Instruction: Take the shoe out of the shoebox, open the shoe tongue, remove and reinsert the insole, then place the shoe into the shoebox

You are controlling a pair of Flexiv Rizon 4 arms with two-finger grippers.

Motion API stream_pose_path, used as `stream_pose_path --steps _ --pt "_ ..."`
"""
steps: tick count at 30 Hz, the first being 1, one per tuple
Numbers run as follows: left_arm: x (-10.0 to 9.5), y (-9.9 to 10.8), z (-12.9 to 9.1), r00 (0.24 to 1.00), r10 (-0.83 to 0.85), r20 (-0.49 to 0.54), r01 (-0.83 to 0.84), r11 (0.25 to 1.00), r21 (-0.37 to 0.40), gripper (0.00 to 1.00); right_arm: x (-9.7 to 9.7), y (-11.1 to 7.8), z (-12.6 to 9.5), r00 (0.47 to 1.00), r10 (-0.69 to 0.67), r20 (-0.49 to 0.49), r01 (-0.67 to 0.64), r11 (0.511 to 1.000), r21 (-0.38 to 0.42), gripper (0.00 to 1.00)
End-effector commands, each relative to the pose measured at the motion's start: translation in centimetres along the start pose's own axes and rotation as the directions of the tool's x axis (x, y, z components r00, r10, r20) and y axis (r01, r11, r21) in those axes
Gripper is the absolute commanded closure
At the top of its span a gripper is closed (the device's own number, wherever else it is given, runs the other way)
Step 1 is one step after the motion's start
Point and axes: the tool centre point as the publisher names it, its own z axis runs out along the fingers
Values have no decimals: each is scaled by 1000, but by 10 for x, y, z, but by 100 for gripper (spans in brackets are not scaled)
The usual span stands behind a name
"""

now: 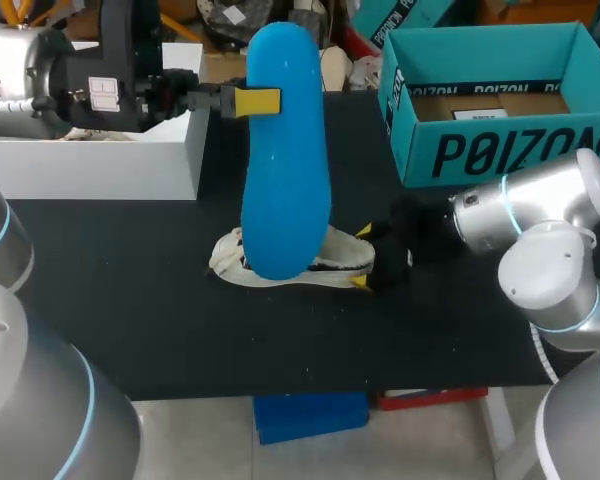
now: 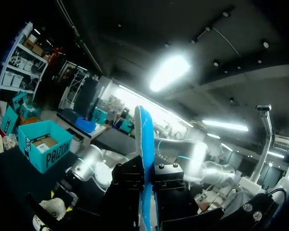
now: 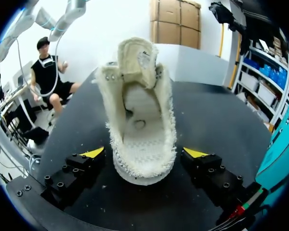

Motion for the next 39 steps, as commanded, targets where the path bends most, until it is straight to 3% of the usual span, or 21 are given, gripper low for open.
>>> stream_pose_path --steps 1,4,9,17,27,39 --pt "1 0 1 1000 -1 5 1 1000 -1 100 -5 18 -17 999 6 -34 2 975 223 0" --pt "1 0 1 1000 -1 5 1 1000 -1 100 -5 24 -21 999 -3 -54 21 941 337 0" --pt "1 0 1 1000 -1 5 1 1000 -1 100 -7 35 -22 997 -35 -70 68 828 557 0" --pt "1 0 1 1000 -1 5 1 1000 -1 100 -8 42 -19 994 -71 -85 110 703 703 0" --pt "1 0 1 1000 -1 5 1 1000 -1 100 -2 44 -3 993 -90 -70 110 594 797 0" --pt "1 0 1 1000 -1 5 1 1000 -1 100 6 41 7 994 -99 -40 91 578 811 0"
